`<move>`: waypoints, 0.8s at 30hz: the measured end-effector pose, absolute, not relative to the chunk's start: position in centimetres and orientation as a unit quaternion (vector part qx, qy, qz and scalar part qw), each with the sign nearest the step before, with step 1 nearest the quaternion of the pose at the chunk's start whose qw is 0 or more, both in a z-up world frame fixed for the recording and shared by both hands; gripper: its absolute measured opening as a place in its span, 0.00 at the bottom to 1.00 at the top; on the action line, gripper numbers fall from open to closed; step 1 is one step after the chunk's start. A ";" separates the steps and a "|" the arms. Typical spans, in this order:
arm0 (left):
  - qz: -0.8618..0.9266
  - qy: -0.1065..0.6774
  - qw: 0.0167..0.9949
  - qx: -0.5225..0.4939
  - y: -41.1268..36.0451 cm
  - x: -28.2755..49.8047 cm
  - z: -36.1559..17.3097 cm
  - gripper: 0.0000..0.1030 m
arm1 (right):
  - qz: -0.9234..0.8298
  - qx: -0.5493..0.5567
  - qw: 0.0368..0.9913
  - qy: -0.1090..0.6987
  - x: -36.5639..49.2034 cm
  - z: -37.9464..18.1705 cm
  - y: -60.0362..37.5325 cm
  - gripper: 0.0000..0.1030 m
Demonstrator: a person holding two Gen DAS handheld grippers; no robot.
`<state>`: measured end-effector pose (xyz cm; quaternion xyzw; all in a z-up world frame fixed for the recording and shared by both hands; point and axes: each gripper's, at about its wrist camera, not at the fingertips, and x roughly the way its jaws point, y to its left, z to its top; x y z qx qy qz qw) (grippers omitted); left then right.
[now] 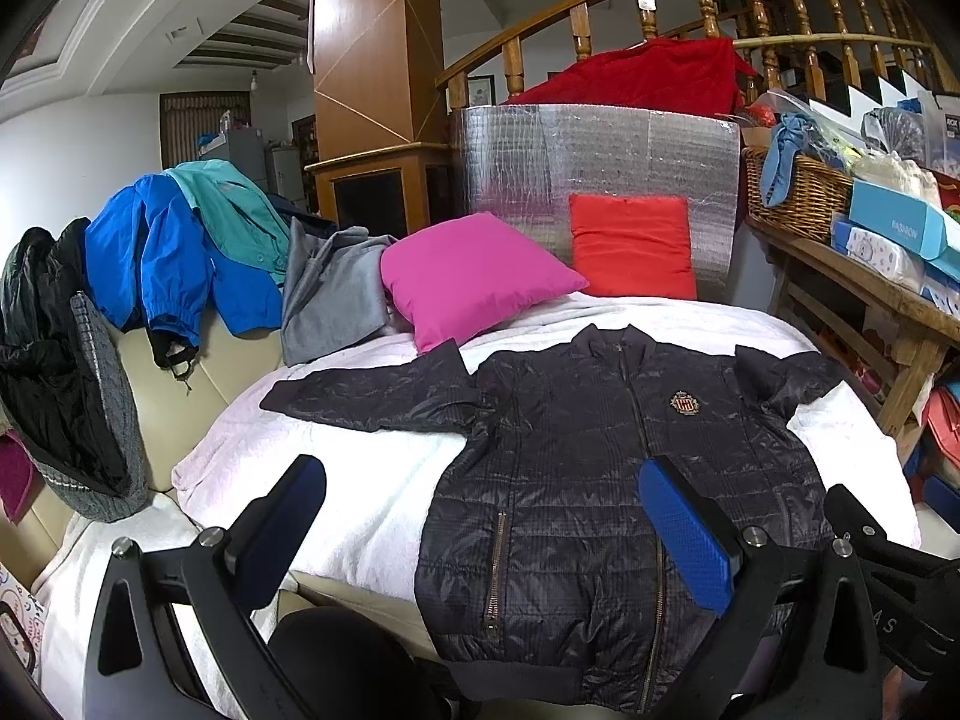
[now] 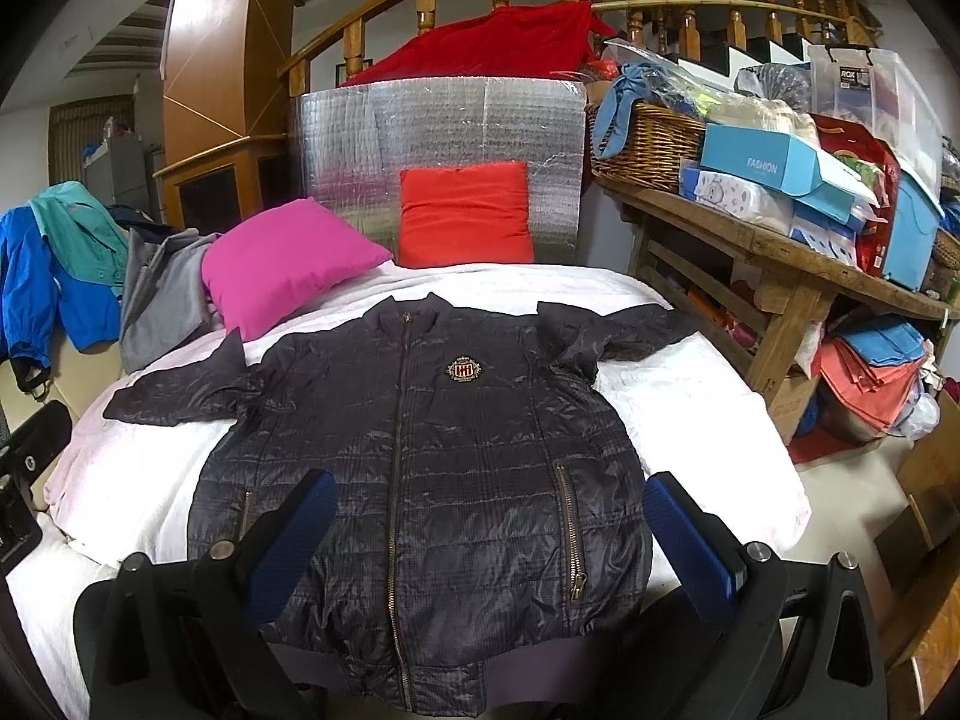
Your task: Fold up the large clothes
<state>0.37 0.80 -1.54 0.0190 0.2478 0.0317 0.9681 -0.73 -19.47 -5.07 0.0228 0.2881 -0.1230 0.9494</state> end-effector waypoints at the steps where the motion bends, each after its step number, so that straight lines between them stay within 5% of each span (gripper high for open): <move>1: 0.032 0.248 0.968 0.019 0.8 0.4 -1.6 1.00 | -0.123 0.022 0.949 0.288 -0.7 -5.1 -19.4 1.00; 24: 0.029 0.259 0.965 0.019 0.3 1.3 -2.3 1.00 | -0.122 0.027 0.950 0.285 0.0 -5.5 -19.7 1.00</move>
